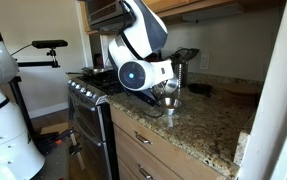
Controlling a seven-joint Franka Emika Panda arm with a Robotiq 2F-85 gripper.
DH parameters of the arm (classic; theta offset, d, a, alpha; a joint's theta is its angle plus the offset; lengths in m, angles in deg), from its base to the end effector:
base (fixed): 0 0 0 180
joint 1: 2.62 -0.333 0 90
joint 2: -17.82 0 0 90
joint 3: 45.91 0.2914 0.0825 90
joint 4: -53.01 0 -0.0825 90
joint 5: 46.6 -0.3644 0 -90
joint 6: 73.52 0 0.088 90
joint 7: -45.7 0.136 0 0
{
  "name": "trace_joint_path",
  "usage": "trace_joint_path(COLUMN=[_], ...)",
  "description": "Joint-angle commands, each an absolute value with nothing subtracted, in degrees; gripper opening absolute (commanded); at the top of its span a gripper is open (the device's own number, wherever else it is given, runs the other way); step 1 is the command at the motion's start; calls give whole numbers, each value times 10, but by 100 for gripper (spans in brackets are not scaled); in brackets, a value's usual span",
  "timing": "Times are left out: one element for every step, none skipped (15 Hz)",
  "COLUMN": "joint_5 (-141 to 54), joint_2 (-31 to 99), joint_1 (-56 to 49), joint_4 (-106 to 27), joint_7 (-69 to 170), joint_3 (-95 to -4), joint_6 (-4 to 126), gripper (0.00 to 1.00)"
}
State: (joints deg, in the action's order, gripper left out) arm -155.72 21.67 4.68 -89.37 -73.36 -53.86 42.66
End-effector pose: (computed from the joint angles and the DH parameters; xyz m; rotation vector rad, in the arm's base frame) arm 0.4768 -0.0490 0.2603 -1.9727 -0.2861 -1.2944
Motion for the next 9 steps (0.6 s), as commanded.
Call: trace_joint_path(joint_5=[-1543,-1538,-1531,-1522,-1510,-1497,-1479,-1461,-1437], joint_2=[193,193,193,194,194,195,195,196,197], joint_1=[21,15,9,3,-3,-9,-17,-23,-30], joint_4=[-874,-867,-861,-853,-846,-839,-832,-826,-820], joint_7=[-691,-682,-672,-661,-649,-634,-616,-599,-575], joint_3=[-519,-512,-506,-500,-494,-489,-482,-475,-468], joint_6=[523,545,568,589,610,632,660,682,709], gripper=[7,7,7,7,7,7,7,7,7])
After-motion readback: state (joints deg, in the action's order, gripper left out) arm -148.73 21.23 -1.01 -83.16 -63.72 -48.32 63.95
